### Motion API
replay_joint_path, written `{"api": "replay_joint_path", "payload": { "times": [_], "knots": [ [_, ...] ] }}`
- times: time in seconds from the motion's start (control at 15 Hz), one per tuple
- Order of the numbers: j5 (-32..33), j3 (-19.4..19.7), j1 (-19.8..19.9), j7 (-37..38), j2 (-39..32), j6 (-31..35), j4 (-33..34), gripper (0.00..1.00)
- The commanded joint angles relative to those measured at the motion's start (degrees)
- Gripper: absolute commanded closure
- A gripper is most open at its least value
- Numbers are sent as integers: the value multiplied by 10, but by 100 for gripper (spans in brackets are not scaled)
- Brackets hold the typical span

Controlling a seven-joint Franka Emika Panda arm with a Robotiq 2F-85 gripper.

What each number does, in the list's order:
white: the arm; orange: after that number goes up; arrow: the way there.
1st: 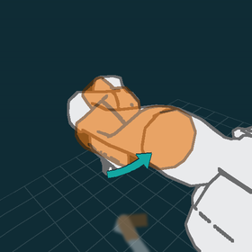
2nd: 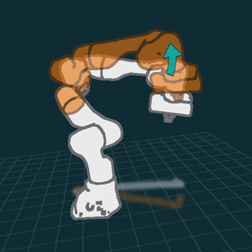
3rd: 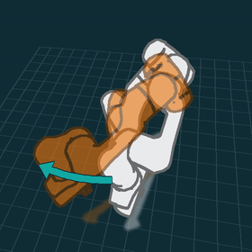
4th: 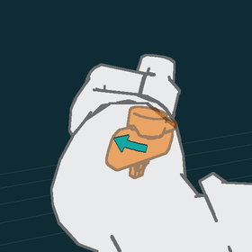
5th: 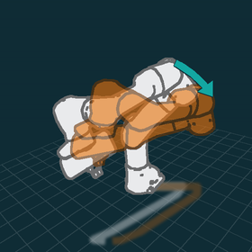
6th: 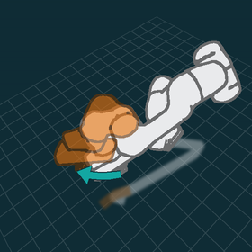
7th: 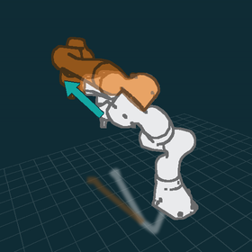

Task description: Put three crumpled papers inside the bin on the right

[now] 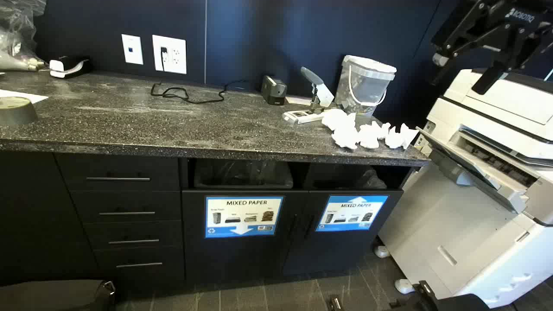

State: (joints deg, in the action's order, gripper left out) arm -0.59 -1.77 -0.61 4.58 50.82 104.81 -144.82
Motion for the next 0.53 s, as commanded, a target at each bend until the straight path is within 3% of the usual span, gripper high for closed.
{"api": "replay_joint_path", "payload": {
  "times": [0.0,0.47],
  "knots": [
    [-1,-2,3,-2,0,-1,4,0],
    [-2,0,2,-4,2,8,4,0]
  ]
}}
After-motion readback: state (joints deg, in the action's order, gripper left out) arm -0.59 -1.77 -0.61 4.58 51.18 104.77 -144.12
